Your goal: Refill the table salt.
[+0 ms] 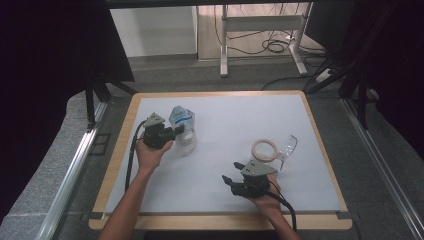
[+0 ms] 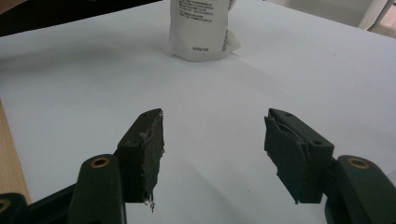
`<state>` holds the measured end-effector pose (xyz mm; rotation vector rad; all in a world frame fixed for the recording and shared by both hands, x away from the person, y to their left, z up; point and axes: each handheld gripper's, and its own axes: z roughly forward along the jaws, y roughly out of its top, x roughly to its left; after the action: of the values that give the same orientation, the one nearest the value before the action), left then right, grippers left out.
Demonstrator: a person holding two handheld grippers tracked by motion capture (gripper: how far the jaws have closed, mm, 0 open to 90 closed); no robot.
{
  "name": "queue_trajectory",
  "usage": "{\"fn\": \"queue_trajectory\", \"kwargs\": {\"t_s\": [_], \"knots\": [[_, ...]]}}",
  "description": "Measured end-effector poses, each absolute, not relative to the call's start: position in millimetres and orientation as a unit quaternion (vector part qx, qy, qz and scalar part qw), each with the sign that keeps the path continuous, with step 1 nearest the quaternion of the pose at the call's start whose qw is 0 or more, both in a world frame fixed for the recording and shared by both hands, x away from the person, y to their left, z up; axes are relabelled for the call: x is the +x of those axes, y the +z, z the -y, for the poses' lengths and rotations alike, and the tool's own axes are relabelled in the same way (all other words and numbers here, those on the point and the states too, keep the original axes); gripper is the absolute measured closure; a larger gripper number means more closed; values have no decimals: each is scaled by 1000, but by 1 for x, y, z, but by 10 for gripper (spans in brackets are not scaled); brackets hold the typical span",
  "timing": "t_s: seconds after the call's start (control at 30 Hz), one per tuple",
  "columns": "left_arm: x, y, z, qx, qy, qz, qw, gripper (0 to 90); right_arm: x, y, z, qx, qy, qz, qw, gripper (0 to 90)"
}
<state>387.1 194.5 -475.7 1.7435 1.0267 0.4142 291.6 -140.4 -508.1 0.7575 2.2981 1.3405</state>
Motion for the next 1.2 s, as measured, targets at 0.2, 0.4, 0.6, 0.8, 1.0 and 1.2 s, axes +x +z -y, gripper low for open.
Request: {"fn": "queue_trajectory", "kwargs": {"t_s": [0.2,0.4,0.6,0.8,1.0,1.2], "knots": [[388,-478,-195,725,168,-416,523,896,292,-508,141,269,477,-815,188,381],[389,-478,-191,716,165,-412,539,900,293,-507,142,271,478,-814,189,381],[391,-477,-189,712,162,-412,545,900,293,-507,143,271,479,-813,190,381],[391,-475,-187,716,158,-406,545,900,294,-506,143,271,479,-812,191,382],[386,-466,-185,716,152,-398,553,900,295,-507,143,272,478,-813,191,381],[378,-456,-183,715,151,-386,563,900,295,-508,143,272,478,-813,191,381]]}}
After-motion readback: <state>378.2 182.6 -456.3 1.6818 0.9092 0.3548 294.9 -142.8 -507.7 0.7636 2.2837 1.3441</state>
